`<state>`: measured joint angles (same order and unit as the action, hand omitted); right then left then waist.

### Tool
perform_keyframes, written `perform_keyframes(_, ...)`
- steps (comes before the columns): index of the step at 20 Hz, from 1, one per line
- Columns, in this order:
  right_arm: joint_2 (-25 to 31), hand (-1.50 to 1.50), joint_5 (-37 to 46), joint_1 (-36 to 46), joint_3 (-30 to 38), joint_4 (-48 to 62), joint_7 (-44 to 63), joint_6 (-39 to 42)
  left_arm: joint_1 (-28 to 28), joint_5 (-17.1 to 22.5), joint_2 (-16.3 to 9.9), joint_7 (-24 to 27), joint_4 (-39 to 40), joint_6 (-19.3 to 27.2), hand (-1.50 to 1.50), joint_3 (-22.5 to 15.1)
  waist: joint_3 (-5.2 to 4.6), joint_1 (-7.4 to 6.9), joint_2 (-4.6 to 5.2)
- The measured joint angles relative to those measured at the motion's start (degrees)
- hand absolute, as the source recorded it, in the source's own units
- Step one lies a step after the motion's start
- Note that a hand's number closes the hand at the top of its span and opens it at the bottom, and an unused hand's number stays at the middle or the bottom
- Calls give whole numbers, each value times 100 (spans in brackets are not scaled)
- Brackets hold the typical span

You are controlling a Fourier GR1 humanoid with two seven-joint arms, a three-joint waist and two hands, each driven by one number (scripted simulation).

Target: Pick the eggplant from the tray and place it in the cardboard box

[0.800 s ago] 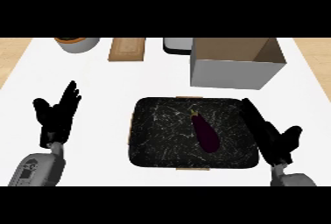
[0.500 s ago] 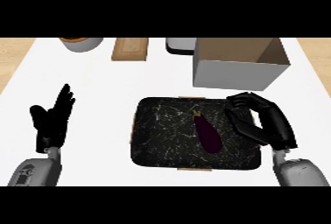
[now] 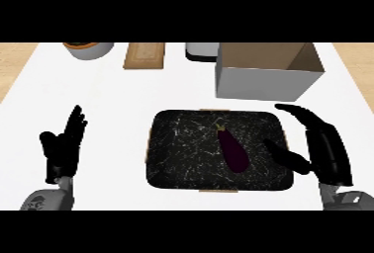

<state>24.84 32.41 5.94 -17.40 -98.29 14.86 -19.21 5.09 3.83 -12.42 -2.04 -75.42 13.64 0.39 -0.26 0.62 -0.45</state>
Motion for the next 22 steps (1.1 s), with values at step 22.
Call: perform_keyframes(22, -872, -150, 346, 2132, -919, -897, 4570, 4043, -45, -123, 119, 2, -83, -57, 0, -37, 14, -130, 37)
